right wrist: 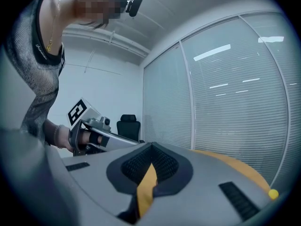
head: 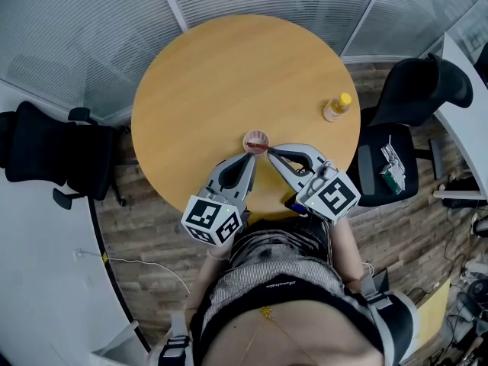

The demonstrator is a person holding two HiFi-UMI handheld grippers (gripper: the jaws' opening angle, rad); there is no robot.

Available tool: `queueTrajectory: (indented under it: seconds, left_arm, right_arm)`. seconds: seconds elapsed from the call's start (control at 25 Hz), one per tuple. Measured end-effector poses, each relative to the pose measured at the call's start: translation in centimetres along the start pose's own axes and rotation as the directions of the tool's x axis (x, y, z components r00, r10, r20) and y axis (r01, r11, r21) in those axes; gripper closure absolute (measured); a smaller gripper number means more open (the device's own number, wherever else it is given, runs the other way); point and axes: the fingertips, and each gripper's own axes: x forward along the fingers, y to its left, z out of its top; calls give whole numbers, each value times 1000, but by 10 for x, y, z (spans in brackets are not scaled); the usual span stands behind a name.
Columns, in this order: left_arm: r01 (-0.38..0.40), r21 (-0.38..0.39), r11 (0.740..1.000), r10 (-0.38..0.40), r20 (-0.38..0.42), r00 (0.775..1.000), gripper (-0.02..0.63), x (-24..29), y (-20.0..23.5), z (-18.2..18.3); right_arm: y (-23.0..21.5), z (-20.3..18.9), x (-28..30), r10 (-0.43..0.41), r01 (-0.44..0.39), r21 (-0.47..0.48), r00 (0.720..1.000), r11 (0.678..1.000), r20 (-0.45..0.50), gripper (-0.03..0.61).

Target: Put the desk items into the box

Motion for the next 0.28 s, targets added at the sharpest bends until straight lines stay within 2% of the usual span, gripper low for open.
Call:
queueTrajectory:
  seconds: [0.28]
  left_arm:
    - [1, -7, 1000, -2, -5, 1000, 612, -2, 2, -4]
  right_arm:
    - [1, -2, 3, 2, -2, -44, 1000, 999, 10, 557]
